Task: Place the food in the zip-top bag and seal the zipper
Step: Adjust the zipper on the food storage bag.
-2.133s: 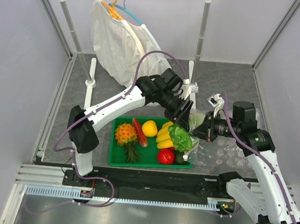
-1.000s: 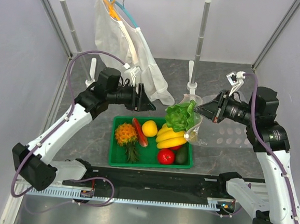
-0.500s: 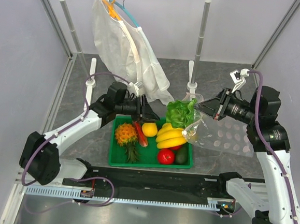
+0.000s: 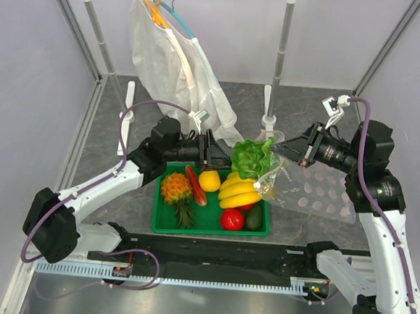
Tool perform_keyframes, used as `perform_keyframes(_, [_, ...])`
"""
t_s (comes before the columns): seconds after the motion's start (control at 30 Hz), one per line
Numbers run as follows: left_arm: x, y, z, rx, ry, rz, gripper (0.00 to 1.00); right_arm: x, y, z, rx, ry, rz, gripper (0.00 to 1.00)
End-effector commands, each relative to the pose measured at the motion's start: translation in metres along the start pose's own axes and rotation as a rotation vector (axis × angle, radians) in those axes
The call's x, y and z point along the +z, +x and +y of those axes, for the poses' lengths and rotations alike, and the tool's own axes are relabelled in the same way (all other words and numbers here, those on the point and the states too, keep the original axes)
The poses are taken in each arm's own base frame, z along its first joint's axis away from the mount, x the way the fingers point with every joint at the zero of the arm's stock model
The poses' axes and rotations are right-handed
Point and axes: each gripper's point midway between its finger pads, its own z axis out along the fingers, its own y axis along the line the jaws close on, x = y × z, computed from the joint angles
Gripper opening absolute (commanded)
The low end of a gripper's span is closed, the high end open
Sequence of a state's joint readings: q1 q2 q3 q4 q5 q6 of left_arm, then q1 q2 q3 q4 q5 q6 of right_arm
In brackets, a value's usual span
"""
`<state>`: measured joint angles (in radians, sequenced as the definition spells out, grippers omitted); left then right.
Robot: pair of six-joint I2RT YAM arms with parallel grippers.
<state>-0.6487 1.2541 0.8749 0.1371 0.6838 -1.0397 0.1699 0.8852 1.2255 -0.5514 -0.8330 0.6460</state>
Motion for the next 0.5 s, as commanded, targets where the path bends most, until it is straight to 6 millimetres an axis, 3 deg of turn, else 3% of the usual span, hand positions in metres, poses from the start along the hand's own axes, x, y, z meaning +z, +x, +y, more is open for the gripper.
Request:
perform_keyframes(0.0, [0.004,-0.006,-0.016,0.001,0.057,-0.029,0.51,-0.002,-0.008,0.012,-0.034,-0.047,-0.031,0.00])
perform_keyframes(0.23, [0.012,-0.001,-0.012,-0.064,0.053,-0.017,0.52,-0.001,-0.008,0.012,-0.021,-0.054,-0.029,0.00])
perform_keyframes(0.47, [0.016,-0.007,-0.012,-0.139,0.048,-0.048,0.53,-0.001,-0.006,0.015,-0.018,-0.070,-0.021,0.00])
